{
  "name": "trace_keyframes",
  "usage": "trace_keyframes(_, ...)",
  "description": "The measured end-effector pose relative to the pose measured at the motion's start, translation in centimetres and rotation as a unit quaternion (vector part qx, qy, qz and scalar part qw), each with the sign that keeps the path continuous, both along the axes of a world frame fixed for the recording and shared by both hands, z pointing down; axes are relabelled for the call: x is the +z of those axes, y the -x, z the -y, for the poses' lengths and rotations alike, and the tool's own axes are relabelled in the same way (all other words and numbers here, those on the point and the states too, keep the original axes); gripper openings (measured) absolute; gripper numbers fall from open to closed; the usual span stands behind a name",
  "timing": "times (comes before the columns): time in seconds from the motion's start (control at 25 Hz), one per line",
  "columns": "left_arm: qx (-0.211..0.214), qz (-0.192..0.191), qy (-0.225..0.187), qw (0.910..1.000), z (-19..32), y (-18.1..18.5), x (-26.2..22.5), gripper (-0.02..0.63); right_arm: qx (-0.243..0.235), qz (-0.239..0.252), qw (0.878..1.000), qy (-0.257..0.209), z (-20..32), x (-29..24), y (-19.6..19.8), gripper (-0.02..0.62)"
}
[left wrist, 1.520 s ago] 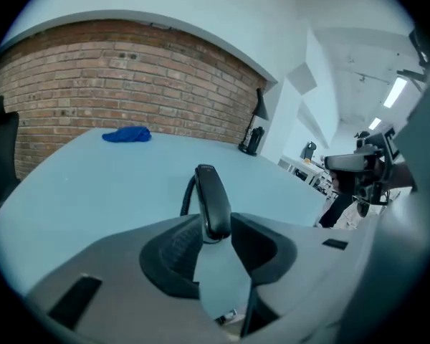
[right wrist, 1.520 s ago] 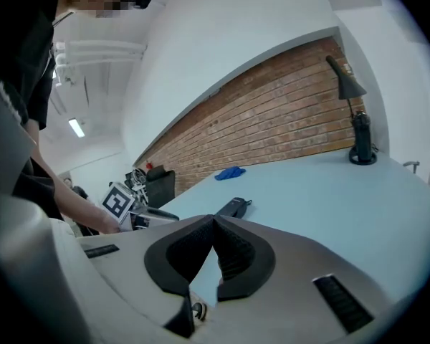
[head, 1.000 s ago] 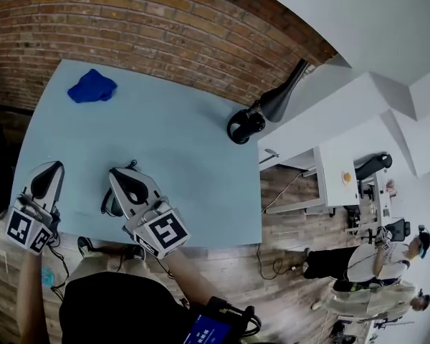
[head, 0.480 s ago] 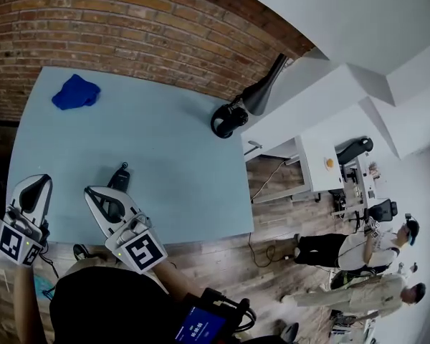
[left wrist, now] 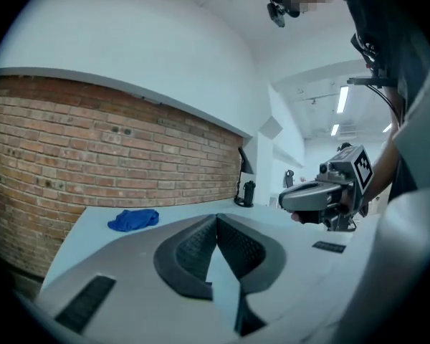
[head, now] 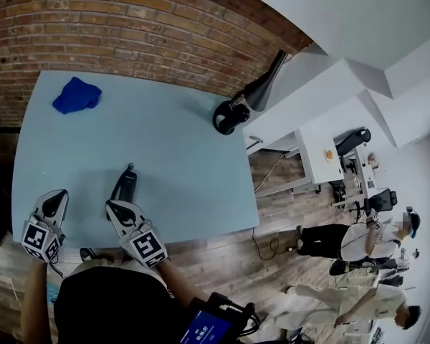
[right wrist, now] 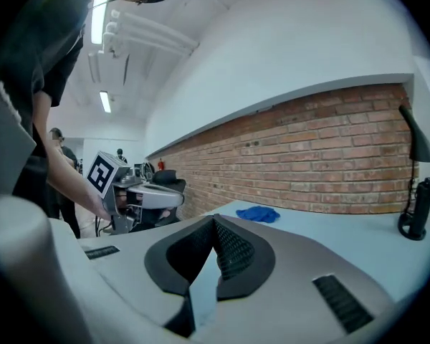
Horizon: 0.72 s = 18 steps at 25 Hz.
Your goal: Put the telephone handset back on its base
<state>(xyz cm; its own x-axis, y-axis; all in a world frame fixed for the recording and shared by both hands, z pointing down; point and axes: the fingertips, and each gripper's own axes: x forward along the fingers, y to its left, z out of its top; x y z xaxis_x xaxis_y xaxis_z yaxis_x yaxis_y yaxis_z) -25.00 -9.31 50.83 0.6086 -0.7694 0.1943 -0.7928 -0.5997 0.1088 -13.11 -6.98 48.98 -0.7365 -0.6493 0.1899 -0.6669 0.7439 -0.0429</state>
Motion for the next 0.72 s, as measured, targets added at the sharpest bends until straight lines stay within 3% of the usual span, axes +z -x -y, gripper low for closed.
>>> trace_keyframes(0.32, 0.016, 0.002, 0.029, 0.9995, -0.4, -0.5, 2.9, 0.029, 0.023, -0.008, 1.000, 0.011, 0.0, 1.5, -0.7, 0.017)
trace_keyframes(0.72, 0.019, -0.002, 0.041, 0.9990, -0.7, -3.3, 3.0, 0.029, 0.028, -0.007, 0.999, 0.017, -0.3, 1.5, -2.8, 0.017)
